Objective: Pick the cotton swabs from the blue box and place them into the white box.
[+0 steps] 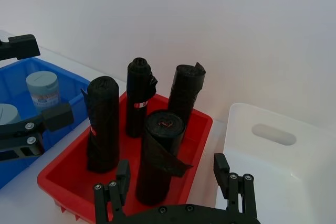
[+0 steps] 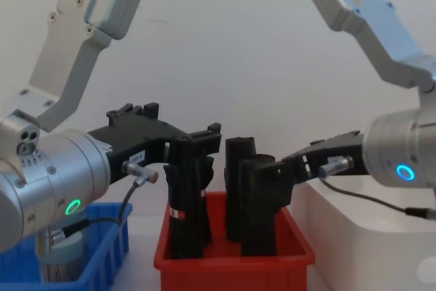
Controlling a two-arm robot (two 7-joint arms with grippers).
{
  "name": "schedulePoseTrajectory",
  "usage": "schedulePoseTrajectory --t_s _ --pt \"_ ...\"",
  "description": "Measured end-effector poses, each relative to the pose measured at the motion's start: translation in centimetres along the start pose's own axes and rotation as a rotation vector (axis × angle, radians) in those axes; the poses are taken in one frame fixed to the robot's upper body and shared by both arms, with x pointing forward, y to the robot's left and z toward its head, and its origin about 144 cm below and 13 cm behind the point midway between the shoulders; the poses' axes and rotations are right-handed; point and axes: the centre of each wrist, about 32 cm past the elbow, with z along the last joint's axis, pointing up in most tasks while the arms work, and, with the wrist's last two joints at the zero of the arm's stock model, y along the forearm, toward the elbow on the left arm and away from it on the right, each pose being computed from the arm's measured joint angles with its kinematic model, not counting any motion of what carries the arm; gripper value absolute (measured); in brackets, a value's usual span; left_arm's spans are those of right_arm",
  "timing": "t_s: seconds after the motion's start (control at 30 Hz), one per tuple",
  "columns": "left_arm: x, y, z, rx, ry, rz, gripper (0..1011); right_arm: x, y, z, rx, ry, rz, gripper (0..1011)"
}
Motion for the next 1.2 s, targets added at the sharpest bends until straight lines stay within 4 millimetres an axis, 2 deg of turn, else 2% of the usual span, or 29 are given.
schedulePoseTrajectory --t_s 0.3,1.2 --pt "0.0 0.0 0.0 0.0 0.0 0.0 1004 -0.8 1.5 -0.9 0.01 0.019 -0.026 1001" --pt "0.0 0.0 0.0 0.0 0.0 0.0 1004 -0.6 5.5 -2.3 0.011 0.046 0.007 1002"
